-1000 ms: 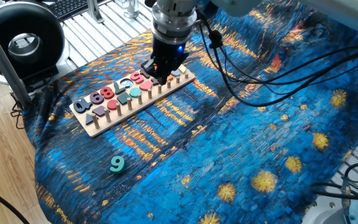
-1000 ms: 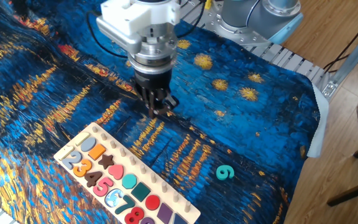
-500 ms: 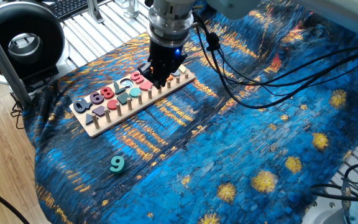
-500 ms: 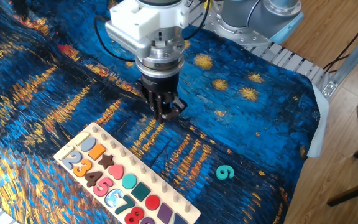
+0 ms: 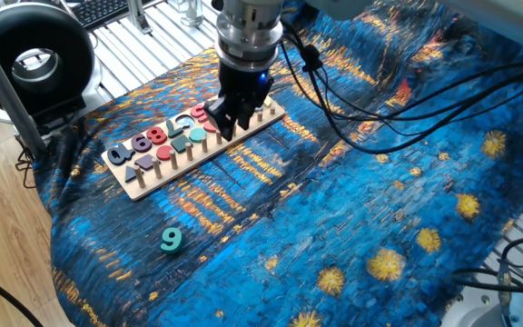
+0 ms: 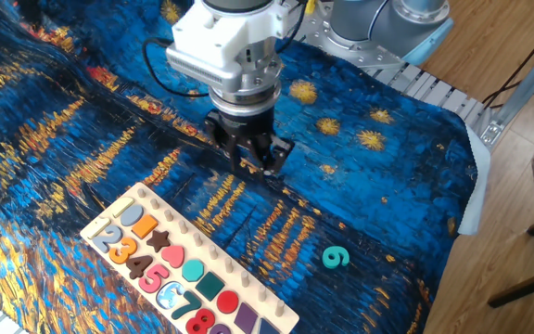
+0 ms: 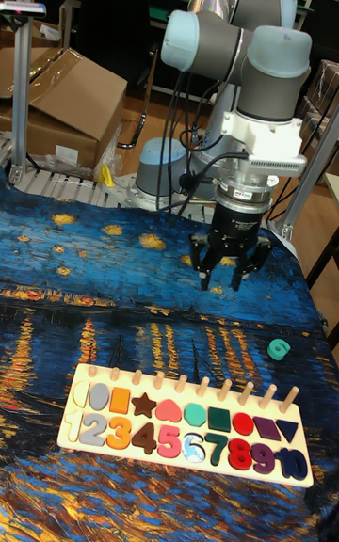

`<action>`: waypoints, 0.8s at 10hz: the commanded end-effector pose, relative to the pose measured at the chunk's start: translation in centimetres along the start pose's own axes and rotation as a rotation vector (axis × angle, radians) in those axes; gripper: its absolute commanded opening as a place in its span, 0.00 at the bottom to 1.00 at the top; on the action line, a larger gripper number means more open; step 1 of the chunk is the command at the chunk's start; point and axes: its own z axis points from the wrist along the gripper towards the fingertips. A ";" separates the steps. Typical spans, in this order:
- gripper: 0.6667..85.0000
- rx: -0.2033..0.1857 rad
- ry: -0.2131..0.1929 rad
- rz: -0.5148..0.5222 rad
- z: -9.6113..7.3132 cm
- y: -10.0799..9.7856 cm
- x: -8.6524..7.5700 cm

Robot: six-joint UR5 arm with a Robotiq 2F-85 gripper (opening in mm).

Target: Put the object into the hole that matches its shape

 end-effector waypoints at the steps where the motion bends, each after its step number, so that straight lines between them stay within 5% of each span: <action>1: 0.74 -0.012 -0.039 0.045 1.0 2.7 -1.0; 8: 0.73 -0.004 -0.070 0.142 4.5 10.7 -2.0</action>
